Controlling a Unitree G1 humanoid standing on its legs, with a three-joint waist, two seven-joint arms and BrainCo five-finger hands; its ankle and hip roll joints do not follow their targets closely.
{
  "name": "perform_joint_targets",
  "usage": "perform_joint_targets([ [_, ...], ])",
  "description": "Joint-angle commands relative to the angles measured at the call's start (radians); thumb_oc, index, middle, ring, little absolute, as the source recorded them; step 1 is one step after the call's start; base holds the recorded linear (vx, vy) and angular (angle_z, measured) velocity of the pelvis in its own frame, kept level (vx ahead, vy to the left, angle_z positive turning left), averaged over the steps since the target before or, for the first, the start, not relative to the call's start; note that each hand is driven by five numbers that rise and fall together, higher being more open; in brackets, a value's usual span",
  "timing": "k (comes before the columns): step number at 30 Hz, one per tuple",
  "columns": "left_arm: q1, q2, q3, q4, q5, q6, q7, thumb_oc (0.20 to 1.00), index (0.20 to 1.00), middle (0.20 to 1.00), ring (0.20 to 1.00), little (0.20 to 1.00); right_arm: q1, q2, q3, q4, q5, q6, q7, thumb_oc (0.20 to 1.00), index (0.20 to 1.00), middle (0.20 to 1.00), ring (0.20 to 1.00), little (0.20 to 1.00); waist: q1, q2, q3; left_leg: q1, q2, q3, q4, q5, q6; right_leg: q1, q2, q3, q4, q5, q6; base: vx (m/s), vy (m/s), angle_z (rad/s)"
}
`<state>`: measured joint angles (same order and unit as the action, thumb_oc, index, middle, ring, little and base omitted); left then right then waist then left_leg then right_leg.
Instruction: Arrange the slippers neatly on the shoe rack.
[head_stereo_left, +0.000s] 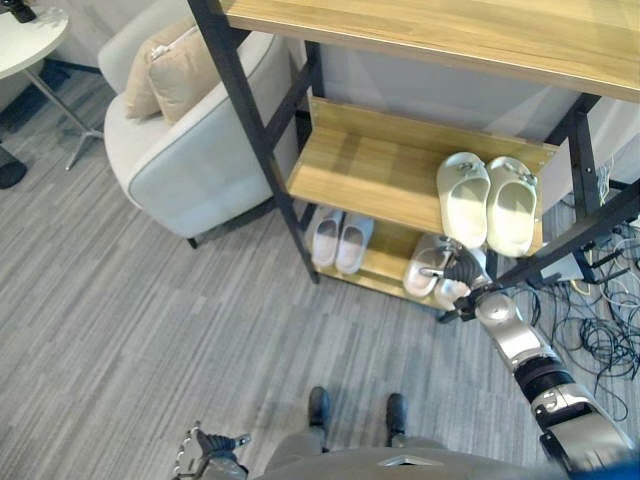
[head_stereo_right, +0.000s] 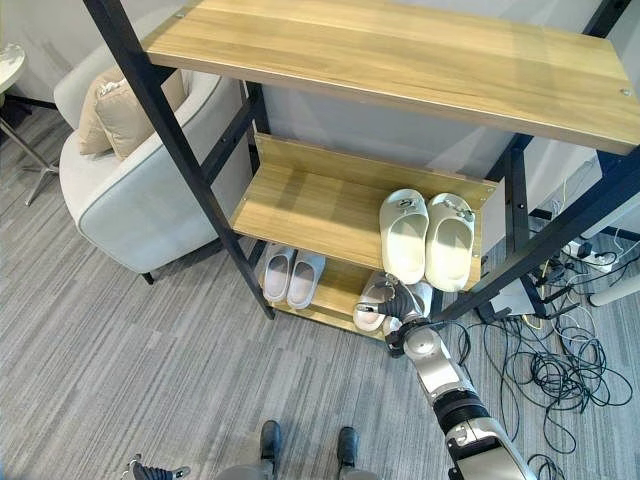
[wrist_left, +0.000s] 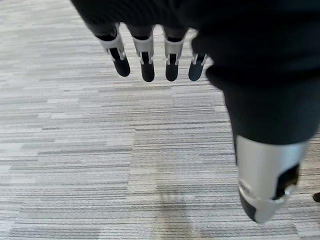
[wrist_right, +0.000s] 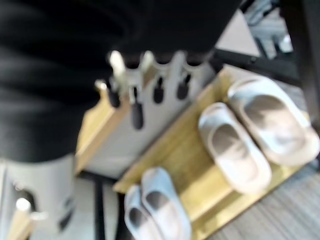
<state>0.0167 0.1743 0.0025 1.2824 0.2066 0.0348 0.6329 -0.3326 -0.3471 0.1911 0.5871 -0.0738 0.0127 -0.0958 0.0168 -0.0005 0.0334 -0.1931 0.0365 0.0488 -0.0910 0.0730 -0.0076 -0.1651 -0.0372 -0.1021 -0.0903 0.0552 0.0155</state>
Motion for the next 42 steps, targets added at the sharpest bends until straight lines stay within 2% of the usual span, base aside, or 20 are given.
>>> perform_joint_targets([
  [1, -0.029, 0.033, -0.014, 0.09, -0.012, -0.004, 0.019, 1.0, 1.0, 1.0, 1.0, 1.0, -0.057, 0.021, -0.064, 0.004, 0.038, -0.05, -0.042, 1.0, 1.0, 1.0, 1.0, 1.0, 0.011, -0.003, -0.018, 0.003, -0.013, -0.027, 0.004, -0.011, 0.012, -0.017, -0.017, 0.068, 0.044, -0.028, 0.027, 0.0, 0.0, 0.0],
  [10, -0.027, 0.05, -0.003, 0.111, -0.017, -0.008, 0.013, 1.0, 1.0, 1.0, 1.0, 1.0, -0.056, 0.032, -0.076, 0.015, 0.045, -0.056, -0.053, 1.0, 1.0, 1.0, 1.0, 1.0, 0.016, -0.009, -0.018, 0.0, -0.014, -0.029, 0.004, -0.011, 0.012, -0.017, -0.018, 0.065, 0.042, -0.026, 0.028, 0.0, 0.0, 0.0],
  [21, -0.034, 0.072, 0.002, 0.14, -0.001, 0.01, -0.018, 1.0, 1.0, 1.0, 1.0, 1.0, 0.026, 0.108, -0.018, 0.082, 0.007, -0.069, -0.026, 1.0, 1.0, 1.0, 1.0, 1.0, 0.018, -0.026, -0.033, 0.007, -0.011, -0.033, 0.004, -0.017, 0.015, -0.007, -0.015, 0.061, 0.036, -0.029, 0.029, 0.0, 0.0, 0.0],
  [27, -0.025, 0.071, 0.006, 0.164, 0.0, 0.01, -0.025, 1.0, 1.0, 1.0, 1.0, 1.0, 0.143, 0.19, -0.012, 0.127, 0.018, -0.107, -0.043, 1.0, 1.0, 1.0, 1.0, 1.0, 0.011, -0.042, -0.053, 0.026, -0.008, -0.026, 0.004, -0.026, 0.015, 0.012, -0.009, 0.063, 0.038, -0.034, 0.028, 0.0, -0.002, 0.01],
  [34, -0.012, 0.064, 0.044, 0.208, -0.015, 0.004, -0.049, 1.0, 1.0, 1.0, 1.0, 1.0, 0.263, 0.232, -0.018, 0.294, -0.008, -0.194, -0.108, 1.0, 1.0, 1.0, 1.0, 1.0, 0.003, -0.062, -0.1, 0.064, 0.0, -0.02, 0.004, -0.037, 0.012, 0.049, -0.001, 0.066, 0.04, -0.047, 0.024, 0.0, -0.001, 0.0],
  [39, -0.007, 0.057, 0.069, 0.226, -0.026, -0.008, -0.111, 1.0, 1.0, 1.0, 1.0, 1.0, 0.333, 0.24, -0.027, 0.393, -0.016, -0.238, -0.139, 1.0, 1.0, 1.0, 1.0, 1.0, -0.004, -0.066, -0.128, 0.082, 0.005, -0.015, 0.004, -0.041, 0.008, 0.065, 0.001, 0.069, 0.039, -0.052, 0.023, 0.0, 0.0, 0.0],
  [42, -0.003, 0.043, 0.093, 0.221, -0.047, -0.012, -0.284, 1.0, 1.0, 1.0, 1.0, 1.0, 0.38, 0.227, -0.054, 0.476, -0.022, -0.271, -0.168, 1.0, 1.0, 1.0, 1.0, 1.0, -0.011, -0.061, -0.147, 0.093, 0.008, -0.009, 0.004, -0.042, 0.005, 0.069, 0.004, 0.073, 0.048, -0.059, 0.024, 0.0, 0.0, 0.0],
])
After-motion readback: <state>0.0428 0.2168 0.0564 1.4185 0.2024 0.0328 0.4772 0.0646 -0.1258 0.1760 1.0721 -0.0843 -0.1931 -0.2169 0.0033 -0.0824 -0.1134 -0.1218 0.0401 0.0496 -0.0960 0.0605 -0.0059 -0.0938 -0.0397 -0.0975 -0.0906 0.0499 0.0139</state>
